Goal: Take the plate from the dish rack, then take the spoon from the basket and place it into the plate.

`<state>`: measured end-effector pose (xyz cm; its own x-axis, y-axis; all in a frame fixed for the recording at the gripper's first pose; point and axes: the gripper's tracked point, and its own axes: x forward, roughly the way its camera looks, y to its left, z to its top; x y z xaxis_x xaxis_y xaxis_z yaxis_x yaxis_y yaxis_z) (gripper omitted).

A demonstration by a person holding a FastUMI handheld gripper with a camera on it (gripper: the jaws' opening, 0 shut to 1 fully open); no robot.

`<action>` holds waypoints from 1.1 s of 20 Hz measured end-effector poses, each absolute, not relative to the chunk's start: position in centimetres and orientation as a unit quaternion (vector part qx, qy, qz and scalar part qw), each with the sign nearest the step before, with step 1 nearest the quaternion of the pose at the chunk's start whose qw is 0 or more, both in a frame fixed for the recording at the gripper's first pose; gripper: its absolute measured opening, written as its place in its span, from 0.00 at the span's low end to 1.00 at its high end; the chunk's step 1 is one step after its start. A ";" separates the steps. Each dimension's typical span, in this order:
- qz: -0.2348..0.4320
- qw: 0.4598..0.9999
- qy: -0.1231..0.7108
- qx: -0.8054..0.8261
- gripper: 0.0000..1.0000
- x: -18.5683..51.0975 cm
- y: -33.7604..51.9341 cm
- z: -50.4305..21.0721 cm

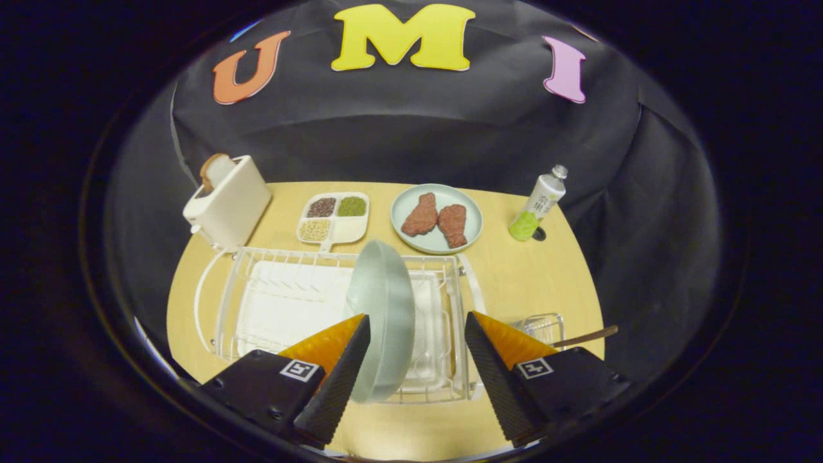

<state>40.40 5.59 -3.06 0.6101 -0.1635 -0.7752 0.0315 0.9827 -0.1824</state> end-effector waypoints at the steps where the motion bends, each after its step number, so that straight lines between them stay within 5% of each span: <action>1: -0.064 0.881 0.461 -0.084 0.96 40.2 5.6 -3.0; 4: -0.062 0.872 0.480 -0.081 0.91 41.8 6.9 -2.3; 6: -0.055 0.858 0.503 -0.081 0.75 41.6 7.4 -2.6; 9: -0.064 0.847 0.522 -0.079 0.67 41.7 7.3 -3.3; 14: -0.136 0.835 0.527 -0.077 0.22 41.2 6.6 -3.3; 22: -0.209 0.858 0.458 -0.102 0.14 40.2 7.6 -0.9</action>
<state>40.20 7.57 -0.87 0.4933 -0.4522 -0.7431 0.2660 0.8917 -0.3661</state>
